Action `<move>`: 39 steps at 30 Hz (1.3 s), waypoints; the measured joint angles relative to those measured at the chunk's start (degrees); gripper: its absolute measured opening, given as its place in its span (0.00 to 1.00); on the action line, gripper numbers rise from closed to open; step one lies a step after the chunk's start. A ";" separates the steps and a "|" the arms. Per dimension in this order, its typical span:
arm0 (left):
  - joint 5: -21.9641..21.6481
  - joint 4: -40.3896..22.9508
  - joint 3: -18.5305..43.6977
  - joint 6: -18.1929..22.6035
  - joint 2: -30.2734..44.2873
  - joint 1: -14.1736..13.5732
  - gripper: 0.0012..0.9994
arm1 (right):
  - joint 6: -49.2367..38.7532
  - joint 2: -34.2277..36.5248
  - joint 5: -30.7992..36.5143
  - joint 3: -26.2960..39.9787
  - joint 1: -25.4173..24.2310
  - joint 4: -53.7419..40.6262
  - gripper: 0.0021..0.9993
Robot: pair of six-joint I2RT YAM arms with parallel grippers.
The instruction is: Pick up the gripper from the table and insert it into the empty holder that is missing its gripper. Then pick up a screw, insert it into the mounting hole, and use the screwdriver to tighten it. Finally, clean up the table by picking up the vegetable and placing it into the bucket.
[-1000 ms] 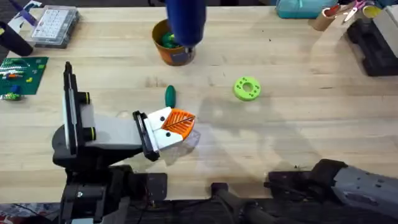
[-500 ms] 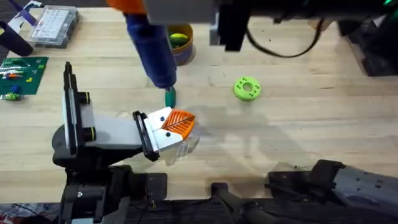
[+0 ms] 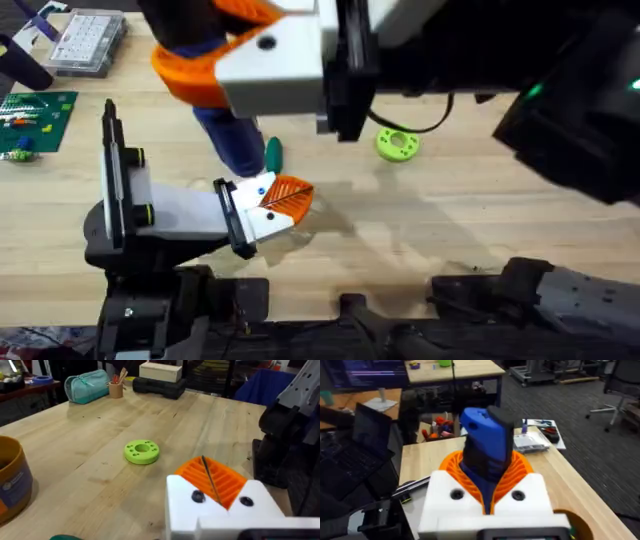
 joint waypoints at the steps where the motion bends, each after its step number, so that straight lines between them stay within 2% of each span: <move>1: 0.00 0.00 0.00 0.01 0.00 0.00 0.01 | 0.39 0.00 -0.27 -0.81 0.00 1.14 0.04; 11: 0.00 0.00 0.00 0.02 0.00 0.00 0.01 | 2.17 0.00 -1.60 -6.42 0.00 4.81 0.04; 28: 0.00 0.00 0.00 0.00 0.00 0.00 0.01 | -0.03 0.12 -1.75 -6.86 0.00 7.89 0.04; 39: 0.00 0.00 0.00 0.00 0.00 0.00 0.01 | 0.03 3.61 -1.77 -7.10 0.00 9.20 0.04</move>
